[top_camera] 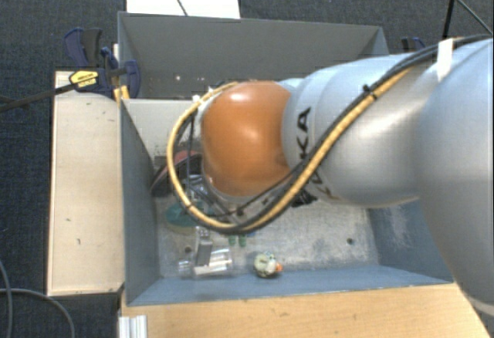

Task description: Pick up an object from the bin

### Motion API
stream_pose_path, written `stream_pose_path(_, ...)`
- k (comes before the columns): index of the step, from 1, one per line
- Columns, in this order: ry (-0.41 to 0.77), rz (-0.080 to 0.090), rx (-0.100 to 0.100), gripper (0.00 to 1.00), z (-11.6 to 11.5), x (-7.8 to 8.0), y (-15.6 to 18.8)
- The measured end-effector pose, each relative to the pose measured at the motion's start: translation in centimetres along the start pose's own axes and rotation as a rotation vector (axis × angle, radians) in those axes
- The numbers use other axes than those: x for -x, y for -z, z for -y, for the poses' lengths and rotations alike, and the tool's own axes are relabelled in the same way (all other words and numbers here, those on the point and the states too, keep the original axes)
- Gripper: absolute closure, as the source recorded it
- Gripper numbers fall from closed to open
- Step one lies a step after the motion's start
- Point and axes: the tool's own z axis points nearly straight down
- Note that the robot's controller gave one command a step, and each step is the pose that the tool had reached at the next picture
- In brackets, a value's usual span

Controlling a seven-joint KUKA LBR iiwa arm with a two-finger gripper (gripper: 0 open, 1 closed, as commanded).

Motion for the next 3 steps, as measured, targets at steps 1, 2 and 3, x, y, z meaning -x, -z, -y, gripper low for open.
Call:
stream_pose_path(1, 0.118, 0.002, -0.001, 0.0, 2.4, 6.3, -11.7)
stream_pose_path(2, 0.114, 0.006, 0.001, 1.0, 2.2, 6.3, -11.3)
stream_pose_path(3, 0.118, 0.016, 0.004, 1.0, 0.2, 5.3, 3.8)
